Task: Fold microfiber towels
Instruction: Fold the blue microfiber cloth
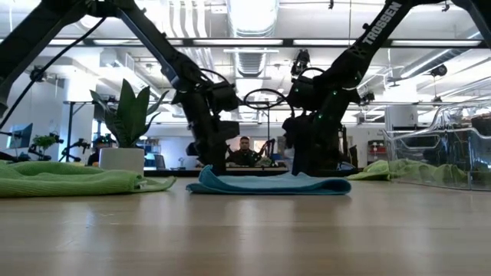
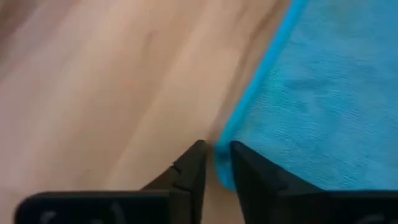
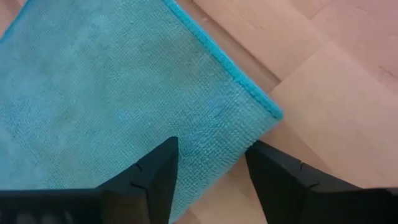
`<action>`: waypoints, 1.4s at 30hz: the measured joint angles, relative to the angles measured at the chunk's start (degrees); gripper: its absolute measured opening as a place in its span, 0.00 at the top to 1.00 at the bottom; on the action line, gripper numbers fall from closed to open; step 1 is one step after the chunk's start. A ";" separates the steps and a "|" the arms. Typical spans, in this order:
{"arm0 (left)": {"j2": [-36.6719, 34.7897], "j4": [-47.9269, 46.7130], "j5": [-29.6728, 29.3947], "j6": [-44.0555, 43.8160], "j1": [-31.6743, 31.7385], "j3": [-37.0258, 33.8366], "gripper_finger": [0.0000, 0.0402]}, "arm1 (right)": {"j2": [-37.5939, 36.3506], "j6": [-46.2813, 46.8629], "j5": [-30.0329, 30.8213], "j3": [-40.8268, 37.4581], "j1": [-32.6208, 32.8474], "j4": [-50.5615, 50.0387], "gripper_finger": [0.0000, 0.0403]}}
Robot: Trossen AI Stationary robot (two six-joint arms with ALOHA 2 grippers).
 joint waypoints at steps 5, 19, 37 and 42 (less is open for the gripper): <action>-1.89 -2.09 2.54 -2.21 -0.25 -0.37 0.85 | 0.00 -0.45 -0.18 -0.04 -0.04 0.04 0.56; -1.35 2.48 1.96 -5.90 -0.31 -1.54 0.59 | 0.00 -0.42 -0.14 -0.13 -0.03 1.25 0.56; -6.59 3.44 -5.87 -2.90 -0.41 -3.81 0.59 | 0.02 -0.20 0.10 0.11 -0.06 1.79 0.56; -3.91 4.91 -5.33 -4.96 -0.54 -4.48 0.59 | 0.02 -0.20 0.10 0.11 -0.07 1.87 0.56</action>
